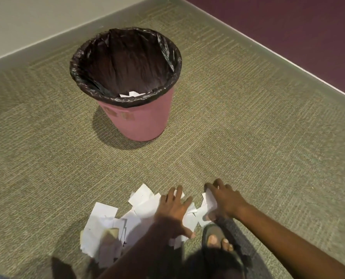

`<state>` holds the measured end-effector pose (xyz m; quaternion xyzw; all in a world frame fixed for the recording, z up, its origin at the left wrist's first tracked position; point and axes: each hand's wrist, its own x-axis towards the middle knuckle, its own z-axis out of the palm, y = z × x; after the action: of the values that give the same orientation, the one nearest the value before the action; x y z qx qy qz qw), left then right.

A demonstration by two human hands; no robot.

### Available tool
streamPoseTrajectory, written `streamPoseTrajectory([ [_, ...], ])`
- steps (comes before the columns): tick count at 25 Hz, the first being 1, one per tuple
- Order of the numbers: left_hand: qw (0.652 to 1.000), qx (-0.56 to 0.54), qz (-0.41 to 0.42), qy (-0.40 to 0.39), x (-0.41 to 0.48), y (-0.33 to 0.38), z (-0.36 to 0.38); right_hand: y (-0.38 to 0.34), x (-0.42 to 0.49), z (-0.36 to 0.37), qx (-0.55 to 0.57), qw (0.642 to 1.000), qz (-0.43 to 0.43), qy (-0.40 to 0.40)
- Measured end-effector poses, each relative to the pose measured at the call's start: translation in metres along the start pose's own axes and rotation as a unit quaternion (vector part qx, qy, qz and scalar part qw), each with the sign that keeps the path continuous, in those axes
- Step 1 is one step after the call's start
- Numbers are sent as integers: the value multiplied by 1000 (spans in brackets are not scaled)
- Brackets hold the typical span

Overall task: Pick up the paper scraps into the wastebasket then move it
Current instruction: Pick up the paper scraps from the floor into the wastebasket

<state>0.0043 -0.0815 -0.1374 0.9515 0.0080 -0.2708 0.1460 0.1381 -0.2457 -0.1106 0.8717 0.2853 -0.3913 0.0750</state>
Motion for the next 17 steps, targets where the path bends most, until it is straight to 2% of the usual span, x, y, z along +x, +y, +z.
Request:
streamPoseTrajectory([
  [4,999,46,4,22,2,11,10,-14,-8,38,-68,995,-13,76],
  [8,999,9,37,16,1,14,15,-19,-10,47,-13,988,-48,143],
  [13,995,-18,52,88,5,12,31,-11,-1,34,36,989,-51,132],
  [17,996,-76,27,28,15,3,44,-10,6,28,37,987,-68,139],
])
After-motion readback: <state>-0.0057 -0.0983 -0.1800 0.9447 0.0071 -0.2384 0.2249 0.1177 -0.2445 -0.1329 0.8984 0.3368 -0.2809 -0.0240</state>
